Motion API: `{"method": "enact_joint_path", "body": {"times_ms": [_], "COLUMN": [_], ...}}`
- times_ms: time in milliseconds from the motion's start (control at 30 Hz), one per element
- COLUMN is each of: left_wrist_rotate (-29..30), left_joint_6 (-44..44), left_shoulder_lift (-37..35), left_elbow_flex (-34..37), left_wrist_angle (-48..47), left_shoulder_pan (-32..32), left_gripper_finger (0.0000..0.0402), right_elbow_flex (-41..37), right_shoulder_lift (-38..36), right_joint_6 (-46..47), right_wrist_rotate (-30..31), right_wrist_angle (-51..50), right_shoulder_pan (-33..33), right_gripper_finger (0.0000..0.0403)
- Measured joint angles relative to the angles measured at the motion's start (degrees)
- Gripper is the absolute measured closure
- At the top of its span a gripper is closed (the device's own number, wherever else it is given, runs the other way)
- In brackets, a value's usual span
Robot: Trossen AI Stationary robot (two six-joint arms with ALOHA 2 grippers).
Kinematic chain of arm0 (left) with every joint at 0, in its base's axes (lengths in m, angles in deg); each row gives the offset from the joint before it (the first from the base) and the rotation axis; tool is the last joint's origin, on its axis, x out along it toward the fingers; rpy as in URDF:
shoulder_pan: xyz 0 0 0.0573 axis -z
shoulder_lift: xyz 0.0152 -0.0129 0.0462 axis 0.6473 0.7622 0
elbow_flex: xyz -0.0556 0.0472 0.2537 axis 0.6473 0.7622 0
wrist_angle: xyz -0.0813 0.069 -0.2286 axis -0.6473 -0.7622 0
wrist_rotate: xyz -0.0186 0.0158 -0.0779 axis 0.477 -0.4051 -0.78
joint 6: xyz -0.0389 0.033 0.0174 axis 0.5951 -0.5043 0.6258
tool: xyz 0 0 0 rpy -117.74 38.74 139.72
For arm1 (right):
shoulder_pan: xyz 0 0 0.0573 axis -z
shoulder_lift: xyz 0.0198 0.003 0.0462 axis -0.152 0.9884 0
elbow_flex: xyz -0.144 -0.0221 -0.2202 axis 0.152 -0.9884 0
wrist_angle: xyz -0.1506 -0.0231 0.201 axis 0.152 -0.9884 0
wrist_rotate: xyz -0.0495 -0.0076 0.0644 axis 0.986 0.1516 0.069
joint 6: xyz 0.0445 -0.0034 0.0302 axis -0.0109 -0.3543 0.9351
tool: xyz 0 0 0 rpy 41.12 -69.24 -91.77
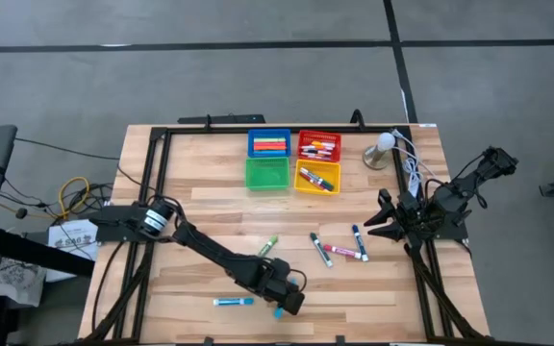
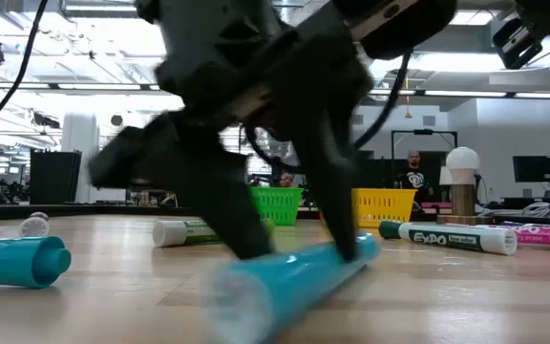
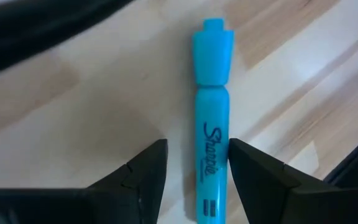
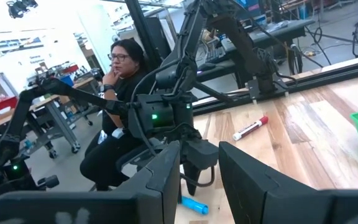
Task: Pick & Place Markers
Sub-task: Put the blue highlighter into the blue bin
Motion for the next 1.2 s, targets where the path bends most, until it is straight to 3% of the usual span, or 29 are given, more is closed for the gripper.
{"method": "enact_joint_path", "body": {"times_ms": [233, 600, 1200], "left_wrist_rotate": [-1.54, 0.64, 2.75], "left_joint_6": [1.85, 1.75, 0.89], "left_shoulder_lift": [-0.26, -0.44, -0.44], "left_elbow_flex": [-0.17, -0.37, -0.36], "left_wrist_angle": [-4.45, -10.7, -10.18], "left_shoulder_pan": [-0.3, -0.41, -0.23], "left_gripper_finger": [0.0225, 0.0225, 0.0225], "right_elbow_flex": [0.0, 0.0, 0.0], "right_shoulder_lift": [-0.01, -0.01, 0.0], "right_joint_6": [-0.05, -0.11, -0.04], "right_wrist_rotate": [0.04, 0.02, 0.02], "right_wrist_angle": [0.0, -0.02, -0.02], "right_shoulder_pan": [0.0, 0.0, 0.0], "right_gripper_finger": [0.0301, 0.0301, 0.0301]}}
